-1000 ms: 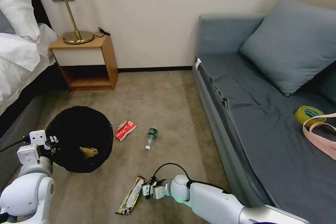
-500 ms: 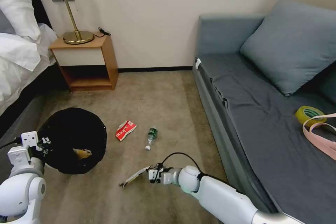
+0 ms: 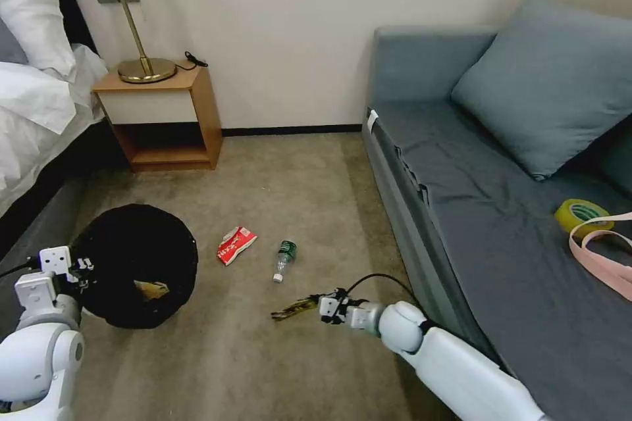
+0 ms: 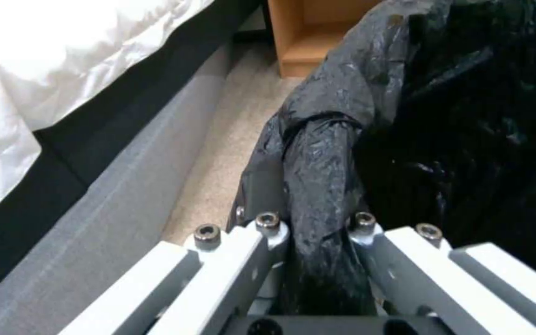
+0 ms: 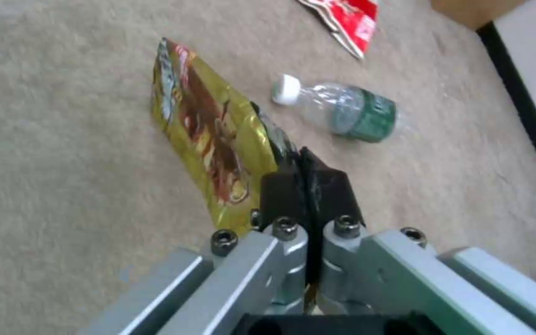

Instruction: Pick up the trash bin, then pick up the garbage on the floor and place it into the trash bin.

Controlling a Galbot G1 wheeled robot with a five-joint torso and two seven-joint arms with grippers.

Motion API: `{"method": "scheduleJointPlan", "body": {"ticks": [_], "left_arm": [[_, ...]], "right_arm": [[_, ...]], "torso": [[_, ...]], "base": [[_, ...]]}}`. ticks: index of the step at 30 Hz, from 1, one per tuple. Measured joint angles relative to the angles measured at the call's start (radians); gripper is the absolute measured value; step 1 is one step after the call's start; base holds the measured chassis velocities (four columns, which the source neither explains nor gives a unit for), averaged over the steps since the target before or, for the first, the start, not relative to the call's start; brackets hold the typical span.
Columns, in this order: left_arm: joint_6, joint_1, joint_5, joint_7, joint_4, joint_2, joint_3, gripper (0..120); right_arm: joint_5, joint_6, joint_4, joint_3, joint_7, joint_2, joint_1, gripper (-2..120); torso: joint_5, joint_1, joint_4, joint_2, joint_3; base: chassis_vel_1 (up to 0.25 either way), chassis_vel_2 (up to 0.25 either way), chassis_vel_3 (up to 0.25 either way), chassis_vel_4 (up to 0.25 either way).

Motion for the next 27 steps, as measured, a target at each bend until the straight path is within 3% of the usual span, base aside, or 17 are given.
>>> {"method": "scheduleJointPlan", "body": {"ticks": [8,27], "left_arm": [[-0.027,0.002,0.026,0.019,0.033,-0.011,0.017,4],[-0.036,0.012,0.089,0.053,0.029,-0.032,0.073,4]], "right_arm": [[0.011,0.004,0.039,0.044,-0.004,-0.041,-0.015,0],[0.067,-0.025,0.168,0.082,-0.025,-0.113,0.004,0]], "torso": [[0.0,0.0,0.0,0.0,0.0],[-0.0001,0.0,0.0001,0.0,0.0]], "base": [[0.0,0.0,0.0,0.0],[0.0,0.0,0.0,0.0]]}}
